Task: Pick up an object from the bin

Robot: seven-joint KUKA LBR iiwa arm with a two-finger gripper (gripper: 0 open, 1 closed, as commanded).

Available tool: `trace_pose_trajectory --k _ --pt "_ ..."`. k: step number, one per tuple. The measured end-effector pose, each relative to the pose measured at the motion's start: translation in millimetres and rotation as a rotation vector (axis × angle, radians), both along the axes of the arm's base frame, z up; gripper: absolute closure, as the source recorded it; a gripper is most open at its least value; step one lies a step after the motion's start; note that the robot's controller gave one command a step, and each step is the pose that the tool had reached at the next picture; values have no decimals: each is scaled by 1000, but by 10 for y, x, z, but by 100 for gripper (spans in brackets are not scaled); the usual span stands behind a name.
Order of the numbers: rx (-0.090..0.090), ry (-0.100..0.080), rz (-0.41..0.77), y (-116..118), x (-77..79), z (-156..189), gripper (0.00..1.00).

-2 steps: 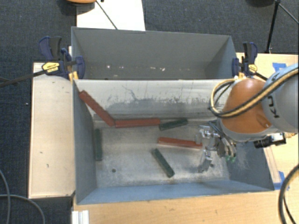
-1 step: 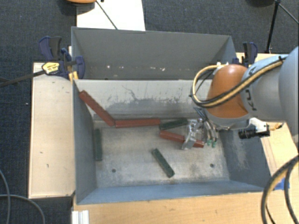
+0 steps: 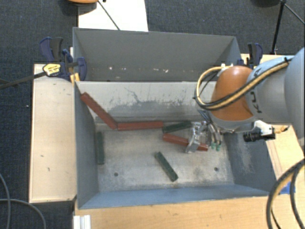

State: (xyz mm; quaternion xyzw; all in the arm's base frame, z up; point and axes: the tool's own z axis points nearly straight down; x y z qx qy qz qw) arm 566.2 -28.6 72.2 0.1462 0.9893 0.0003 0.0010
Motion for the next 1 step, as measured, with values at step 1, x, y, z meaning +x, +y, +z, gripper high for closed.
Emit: trace_pose_trajectory --k 1 --pt "0 -1 5 51 105 1410 100"
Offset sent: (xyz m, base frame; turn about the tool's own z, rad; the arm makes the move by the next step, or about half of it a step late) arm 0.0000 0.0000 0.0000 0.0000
